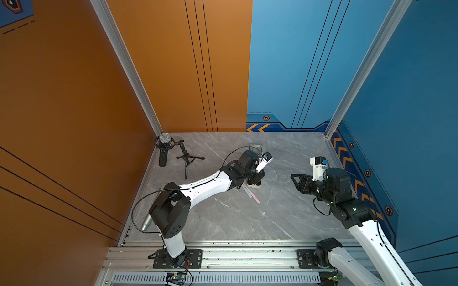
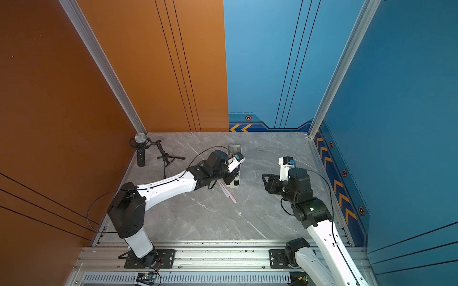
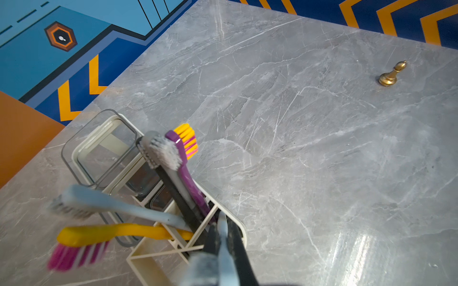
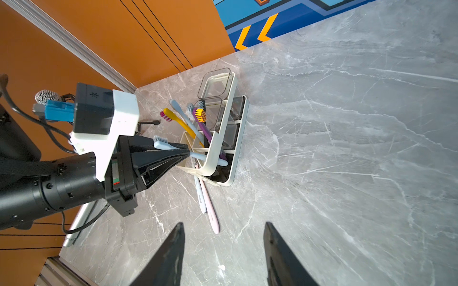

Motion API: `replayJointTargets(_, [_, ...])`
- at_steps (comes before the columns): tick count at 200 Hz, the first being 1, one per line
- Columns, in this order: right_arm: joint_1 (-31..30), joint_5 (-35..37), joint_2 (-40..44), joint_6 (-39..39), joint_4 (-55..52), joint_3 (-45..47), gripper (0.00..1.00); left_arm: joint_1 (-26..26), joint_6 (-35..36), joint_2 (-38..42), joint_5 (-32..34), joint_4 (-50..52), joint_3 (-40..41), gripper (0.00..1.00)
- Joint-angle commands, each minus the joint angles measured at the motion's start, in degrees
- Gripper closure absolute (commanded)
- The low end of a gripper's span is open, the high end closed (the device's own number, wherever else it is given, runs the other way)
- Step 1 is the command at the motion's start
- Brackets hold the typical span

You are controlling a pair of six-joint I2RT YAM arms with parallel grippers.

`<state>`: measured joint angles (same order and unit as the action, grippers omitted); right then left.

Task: Place the toothbrush into the toothbrush holder
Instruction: Place the toothbrush in the toothbrush holder.

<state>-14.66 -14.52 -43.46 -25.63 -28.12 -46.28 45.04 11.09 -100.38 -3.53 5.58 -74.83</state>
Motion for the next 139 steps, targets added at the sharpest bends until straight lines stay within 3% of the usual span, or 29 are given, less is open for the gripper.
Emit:
replayJointTargets(1, [0.8,-1.8,-0.1,-0.9,-1.2,0.8,0.48,-0.8,0.0,-1.0,-2.1,3.2,-2.9,1.0])
replayJointTargets(139, [4.8,-5.5,-0.1,-2.1,-1.2,2.0,0.49,-0.9,0.6,-3.4,-3.1,9.9,-5.7,1.0])
